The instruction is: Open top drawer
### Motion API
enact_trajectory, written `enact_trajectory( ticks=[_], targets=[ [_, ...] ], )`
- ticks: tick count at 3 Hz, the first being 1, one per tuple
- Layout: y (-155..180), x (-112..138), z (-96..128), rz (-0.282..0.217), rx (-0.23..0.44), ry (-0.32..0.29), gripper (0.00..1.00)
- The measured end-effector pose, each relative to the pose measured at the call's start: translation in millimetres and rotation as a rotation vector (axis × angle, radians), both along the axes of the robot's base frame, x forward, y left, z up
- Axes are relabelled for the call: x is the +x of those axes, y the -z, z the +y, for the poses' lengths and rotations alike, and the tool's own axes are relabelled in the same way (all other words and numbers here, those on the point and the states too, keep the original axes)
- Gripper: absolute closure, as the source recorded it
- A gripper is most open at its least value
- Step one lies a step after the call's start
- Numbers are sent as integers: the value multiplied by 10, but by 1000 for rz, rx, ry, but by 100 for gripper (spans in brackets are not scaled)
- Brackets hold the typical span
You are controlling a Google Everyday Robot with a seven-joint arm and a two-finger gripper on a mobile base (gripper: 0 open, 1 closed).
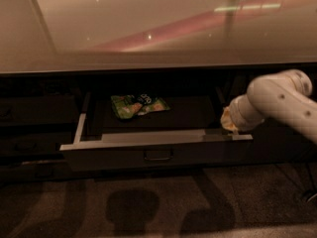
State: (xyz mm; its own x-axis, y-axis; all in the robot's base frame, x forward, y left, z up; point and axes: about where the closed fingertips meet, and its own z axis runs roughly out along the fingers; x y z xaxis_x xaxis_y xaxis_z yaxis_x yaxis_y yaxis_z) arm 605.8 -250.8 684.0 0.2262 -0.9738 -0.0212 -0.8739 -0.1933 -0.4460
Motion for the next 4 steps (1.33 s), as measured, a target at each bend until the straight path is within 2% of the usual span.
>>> enact_trajectory(
  ticks=[1, 2, 4],
  targets=[
    [28, -547, -181, -95, 2, 26, 100],
    [99, -705, -252, -93, 5, 40, 81],
    [99, -705, -251, -92, 5, 40, 36]
  ],
)
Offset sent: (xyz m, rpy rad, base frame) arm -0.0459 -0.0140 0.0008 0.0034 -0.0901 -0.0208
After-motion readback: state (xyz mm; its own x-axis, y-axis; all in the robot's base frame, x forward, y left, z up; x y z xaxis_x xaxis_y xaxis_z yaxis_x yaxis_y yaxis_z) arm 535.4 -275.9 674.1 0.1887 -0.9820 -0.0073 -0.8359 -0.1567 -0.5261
